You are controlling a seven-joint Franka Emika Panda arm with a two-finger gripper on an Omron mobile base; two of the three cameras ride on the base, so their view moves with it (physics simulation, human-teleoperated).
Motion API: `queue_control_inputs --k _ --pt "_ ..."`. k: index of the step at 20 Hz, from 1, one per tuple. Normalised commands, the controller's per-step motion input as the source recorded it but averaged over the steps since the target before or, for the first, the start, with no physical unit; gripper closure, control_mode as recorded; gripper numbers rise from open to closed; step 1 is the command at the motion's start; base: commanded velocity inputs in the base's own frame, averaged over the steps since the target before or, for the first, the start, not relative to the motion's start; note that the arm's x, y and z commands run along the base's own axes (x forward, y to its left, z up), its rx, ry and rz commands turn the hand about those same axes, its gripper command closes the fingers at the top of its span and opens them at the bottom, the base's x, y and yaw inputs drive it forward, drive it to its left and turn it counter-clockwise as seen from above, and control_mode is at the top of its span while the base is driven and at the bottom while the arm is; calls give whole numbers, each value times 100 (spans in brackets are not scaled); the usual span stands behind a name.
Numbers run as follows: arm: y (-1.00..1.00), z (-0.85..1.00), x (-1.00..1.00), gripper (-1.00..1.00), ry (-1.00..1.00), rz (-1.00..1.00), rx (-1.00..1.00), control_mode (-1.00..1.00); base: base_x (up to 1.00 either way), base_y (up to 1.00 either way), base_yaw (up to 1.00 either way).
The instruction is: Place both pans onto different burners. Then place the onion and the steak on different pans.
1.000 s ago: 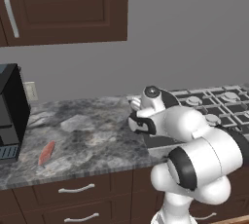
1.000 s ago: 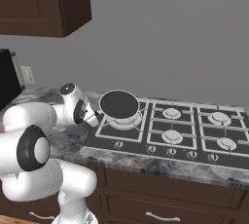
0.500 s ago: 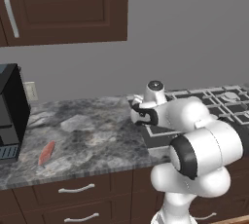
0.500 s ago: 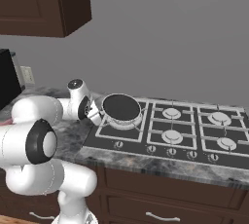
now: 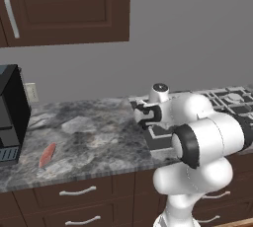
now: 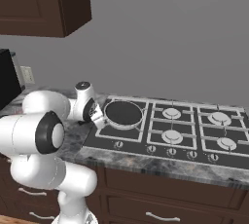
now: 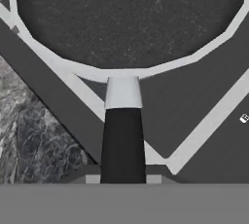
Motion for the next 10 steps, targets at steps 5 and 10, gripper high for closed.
queue_control_inputs --k 5,10 --pt "-11 -12 39 100 8 0 4 -100 0 0 0" --pt "3 -17 20 100 5 0 13 -100 0 0 0"
